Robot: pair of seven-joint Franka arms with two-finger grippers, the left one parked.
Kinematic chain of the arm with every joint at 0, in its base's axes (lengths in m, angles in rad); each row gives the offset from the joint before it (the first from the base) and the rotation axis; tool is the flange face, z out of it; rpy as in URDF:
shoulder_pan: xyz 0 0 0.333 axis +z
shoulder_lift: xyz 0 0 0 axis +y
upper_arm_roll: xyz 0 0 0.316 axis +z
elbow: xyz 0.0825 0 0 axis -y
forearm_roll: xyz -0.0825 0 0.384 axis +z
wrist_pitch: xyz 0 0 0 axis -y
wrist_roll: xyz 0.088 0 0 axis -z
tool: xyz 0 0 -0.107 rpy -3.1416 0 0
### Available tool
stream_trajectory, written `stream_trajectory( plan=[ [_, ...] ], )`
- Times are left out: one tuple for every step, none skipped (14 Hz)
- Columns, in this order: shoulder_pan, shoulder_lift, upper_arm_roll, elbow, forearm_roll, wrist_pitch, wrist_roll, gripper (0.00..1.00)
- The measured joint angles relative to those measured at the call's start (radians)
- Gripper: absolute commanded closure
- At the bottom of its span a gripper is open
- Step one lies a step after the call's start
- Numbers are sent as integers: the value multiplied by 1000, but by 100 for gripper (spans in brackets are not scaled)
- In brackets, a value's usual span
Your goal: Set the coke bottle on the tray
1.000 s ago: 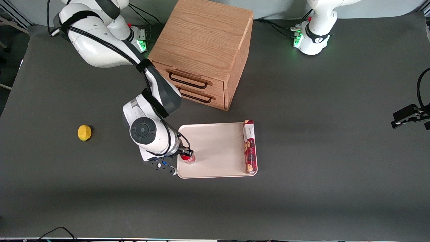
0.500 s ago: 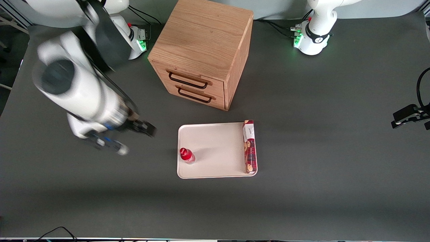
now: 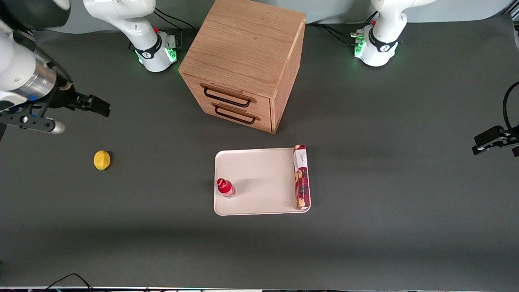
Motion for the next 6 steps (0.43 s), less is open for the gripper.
stream_trajectory(
  plan=[
    [-3, -29, -30, -89, 3, 58, -23, 0],
    [-4, -52, -46, -160, 4, 105, -32, 0],
    [-4, -70, -48, -205, 4, 129, -33, 0],
    [-2, -82, -45, -217, 5, 142, -32, 0],
    [1, -92, -42, -210, 7, 150, -32, 0],
    [4, -99, -40, -190, 10, 152, -32, 0]
  ],
)
